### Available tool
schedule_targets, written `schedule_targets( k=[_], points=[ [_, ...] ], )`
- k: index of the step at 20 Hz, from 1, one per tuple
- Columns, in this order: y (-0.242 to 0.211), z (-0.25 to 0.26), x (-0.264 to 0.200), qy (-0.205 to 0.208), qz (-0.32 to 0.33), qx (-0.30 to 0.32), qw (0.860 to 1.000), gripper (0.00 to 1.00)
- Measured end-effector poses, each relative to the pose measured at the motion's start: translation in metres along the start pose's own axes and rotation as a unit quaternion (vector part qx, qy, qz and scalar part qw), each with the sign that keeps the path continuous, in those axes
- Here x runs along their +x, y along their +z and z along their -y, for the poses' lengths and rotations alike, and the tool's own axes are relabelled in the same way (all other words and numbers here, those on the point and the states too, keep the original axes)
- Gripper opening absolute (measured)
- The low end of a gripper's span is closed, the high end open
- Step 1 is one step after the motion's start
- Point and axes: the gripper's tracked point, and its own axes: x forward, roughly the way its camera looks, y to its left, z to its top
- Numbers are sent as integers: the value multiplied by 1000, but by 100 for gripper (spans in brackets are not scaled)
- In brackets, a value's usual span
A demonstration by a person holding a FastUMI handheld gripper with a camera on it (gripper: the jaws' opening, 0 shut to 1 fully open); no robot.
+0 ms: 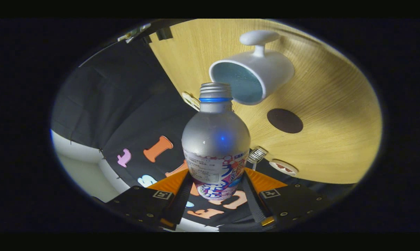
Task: Take the bottle from table, then pour the juice into the cup, finally place the bottle on the coaster
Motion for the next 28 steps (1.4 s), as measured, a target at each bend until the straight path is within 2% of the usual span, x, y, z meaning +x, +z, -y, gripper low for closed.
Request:
schedule_targets(
  k=[3, 5, 7, 10, 12, 14, 18, 21, 22, 25, 26, 28],
  points=[
    [-1, 20, -4, -26, 10, -81, 996, 77],
    [1, 33, -4, -36, 14, -153, 988, 76],
    [3, 50, -2, -59, 17, -239, 969, 76],
    [2, 54, -1, -58, 19, -329, 942, 76],
    [3, 57, 0, -64, 25, -394, 917, 76],
    [5, 64, 3, -83, 30, -462, 883, 76],
    [9, 61, 7, -93, 49, -584, 805, 77],
    [2, 61, 19, -81, 49, -629, 772, 77],
    [5, 64, 24, -88, 54, -654, 750, 77],
    [21, 63, 26, -112, 86, -745, 652, 77],
    [23, 63, 27, -116, 92, -766, 626, 77],
    [21, 67, 30, -117, 92, -792, 592, 77]
  ],
)
